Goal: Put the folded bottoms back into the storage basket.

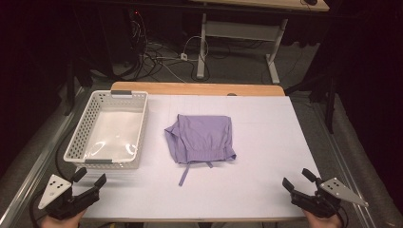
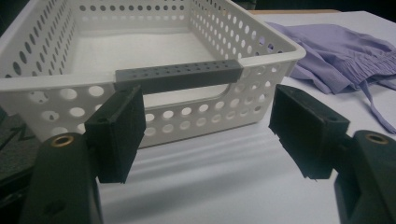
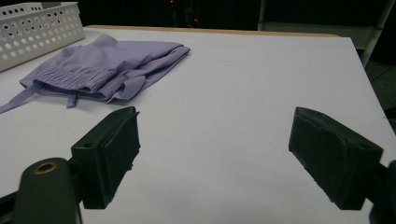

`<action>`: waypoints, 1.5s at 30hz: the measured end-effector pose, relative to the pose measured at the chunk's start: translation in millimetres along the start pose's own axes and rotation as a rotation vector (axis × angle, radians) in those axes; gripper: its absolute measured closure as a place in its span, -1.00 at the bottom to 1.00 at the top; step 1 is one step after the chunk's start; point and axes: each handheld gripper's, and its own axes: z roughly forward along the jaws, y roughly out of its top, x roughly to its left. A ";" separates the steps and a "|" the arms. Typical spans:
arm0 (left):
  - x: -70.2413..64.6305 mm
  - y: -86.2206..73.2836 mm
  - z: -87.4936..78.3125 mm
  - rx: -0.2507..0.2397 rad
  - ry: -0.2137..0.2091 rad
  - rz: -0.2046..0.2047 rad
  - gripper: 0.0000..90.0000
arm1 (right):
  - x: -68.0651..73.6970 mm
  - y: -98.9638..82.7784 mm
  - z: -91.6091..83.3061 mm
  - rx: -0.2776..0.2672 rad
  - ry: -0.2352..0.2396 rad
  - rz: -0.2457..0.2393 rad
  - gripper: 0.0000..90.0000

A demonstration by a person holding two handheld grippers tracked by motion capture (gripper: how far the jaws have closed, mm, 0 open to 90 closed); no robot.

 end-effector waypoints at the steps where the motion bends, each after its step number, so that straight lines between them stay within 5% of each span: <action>1: -0.6 0.0 0.0 -0.001 -0.003 0.001 -0.43 | 1.2 0.2 -0.6 -0.007 0.007 -0.005 -0.62; 20: -9.5 4.1 0.8 -0.008 0.005 0.055 -0.42 | 2.9 -0.4 4.8 0.029 0.021 -0.005 -0.62; 42: -41.0 19.4 6.9 -0.058 -0.102 0.104 -0.40 | 4.0 -1.0 4.6 0.030 0.024 -0.009 -0.62; 45: -47.6 21.5 9.2 -0.053 -0.106 0.138 -0.40 | 3.7 -1.2 5.3 0.033 0.029 -0.011 -0.63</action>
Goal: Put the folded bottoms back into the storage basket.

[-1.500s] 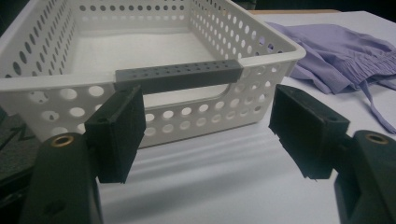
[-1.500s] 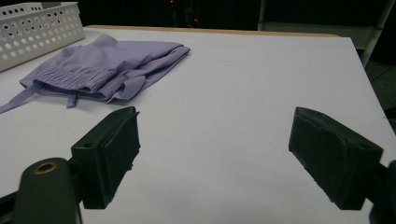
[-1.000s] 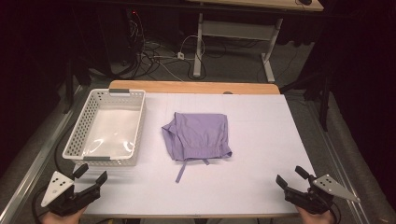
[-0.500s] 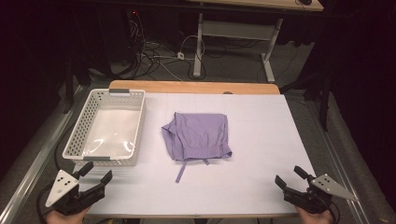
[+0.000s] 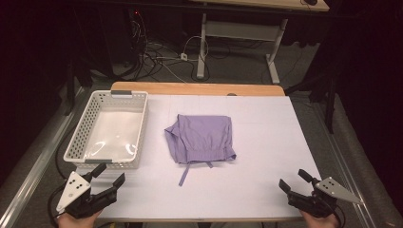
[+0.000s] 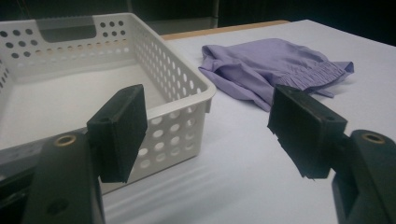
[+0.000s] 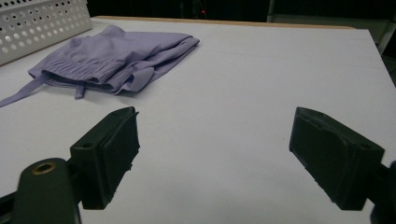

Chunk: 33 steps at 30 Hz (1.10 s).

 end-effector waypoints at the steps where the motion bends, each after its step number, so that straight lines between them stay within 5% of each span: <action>1: -2.6 1.3 0.7 -0.003 -0.008 0.009 -0.40 | 0.0 0.0 0.4 0.003 -0.002 0.001 -0.63; 9: -17.4 12.1 5.7 -0.011 -0.050 0.058 -0.40 | 1.5 0.0 0.8 0.009 -0.002 -0.009 -0.63; 15: -23.1 19.0 12.0 -0.024 -0.105 0.008 -0.40 | 1.6 0.4 1.6 0.009 0.005 0.002 -0.64; 19: -28.6 22.1 17.8 -0.007 -0.123 0.018 -0.41 | 1.6 0.4 1.2 0.004 0.005 -0.007 -0.64; 33: -65.0 45.1 69.1 0.002 -0.227 0.064 -0.41 | 1.0 -1.0 0.5 0.019 -0.009 0.000 -0.64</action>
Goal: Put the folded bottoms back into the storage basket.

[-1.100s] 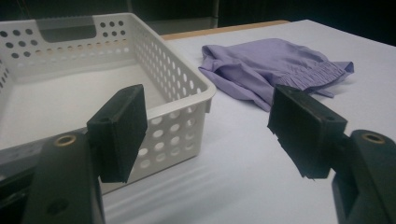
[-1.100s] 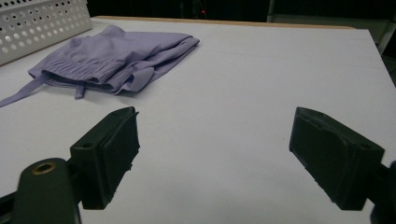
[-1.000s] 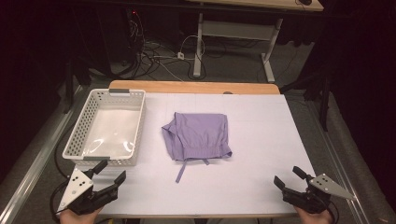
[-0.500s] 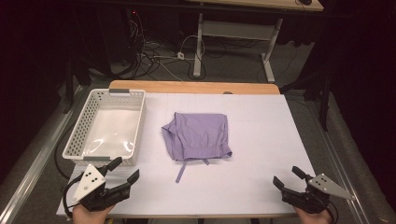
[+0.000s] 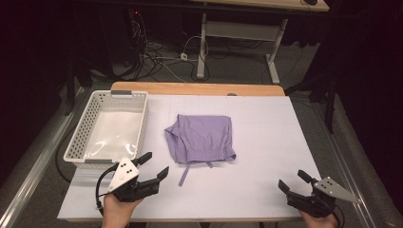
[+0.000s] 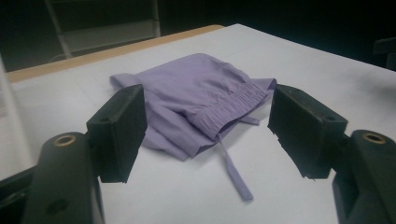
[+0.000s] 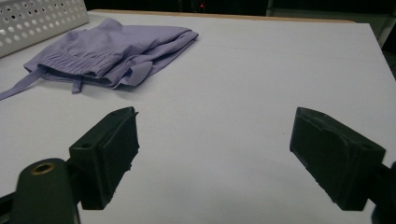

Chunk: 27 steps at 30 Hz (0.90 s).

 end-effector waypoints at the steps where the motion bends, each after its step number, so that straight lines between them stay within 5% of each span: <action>1: -1.6 1.2 3.2 0.002 -0.001 0.006 -0.43 | 0.0 -0.2 -0.8 -0.005 -0.001 0.007 -0.64; 8: -5.0 6.8 21.3 0.009 -0.002 0.001 -0.48 | -0.2 0.6 1.5 -0.003 0.007 0.006 -0.64; 14: -7.7 12.8 43.3 0.096 -0.003 -0.038 -0.53 | -0.9 0.5 1.6 -0.007 0.012 0.006 -0.64; 19: -9.8 15.5 54.9 0.121 0.016 -0.001 -0.53 | -0.5 0.7 1.6 -0.004 0.010 0.005 -0.64; 27: -5.8 28.5 75.9 0.186 0.043 -0.007 -0.59 | 0.1 0.7 2.3 0.002 0.005 0.001 -0.64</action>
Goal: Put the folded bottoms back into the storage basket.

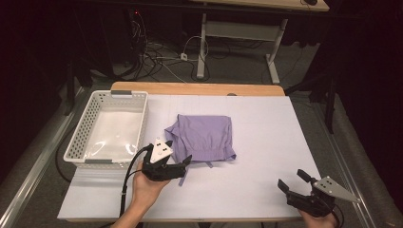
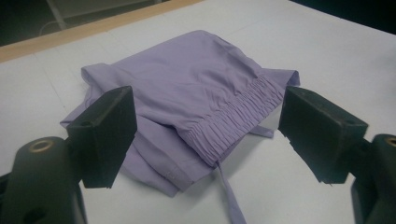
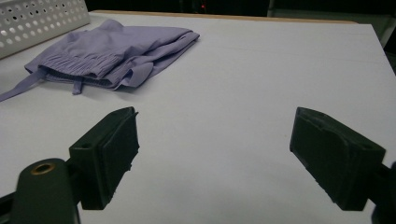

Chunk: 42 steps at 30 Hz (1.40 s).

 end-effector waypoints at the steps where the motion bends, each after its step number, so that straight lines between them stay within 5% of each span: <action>1: 0.5 2.2 3.3 0.016 0.001 -0.005 -0.59 | 0.0 0.0 -0.2 -0.003 -0.001 -0.003 -0.64; 5: 4.2 10.3 17.3 0.087 0.001 -0.014 -0.64 | 0.4 0.1 -0.5 -0.005 -0.002 -0.003 -0.64; 15: 18.0 30.7 46.2 0.169 0.049 -0.029 -0.70 | -0.1 0.0 -0.2 -0.003 0.003 -0.003 -0.64; 24: 37.5 46.1 80.5 0.265 0.061 -0.105 -0.76 | -0.4 -0.1 -0.1 0.000 0.003 0.002 -0.64; 27: 46.2 48.0 91.6 0.299 0.078 -0.143 -0.76 | -1.2 -0.3 0.4 0.001 0.010 0.007 -0.64; 36: 66.7 51.5 119.4 0.394 0.147 -0.142 -0.88 | -0.8 -0.3 0.5 0.001 0.013 0.002 -0.64; 42: 83.1 42.5 134.7 0.425 0.168 -0.193 -1.00 | -1.4 -0.4 0.5 0.001 0.015 0.008 -0.64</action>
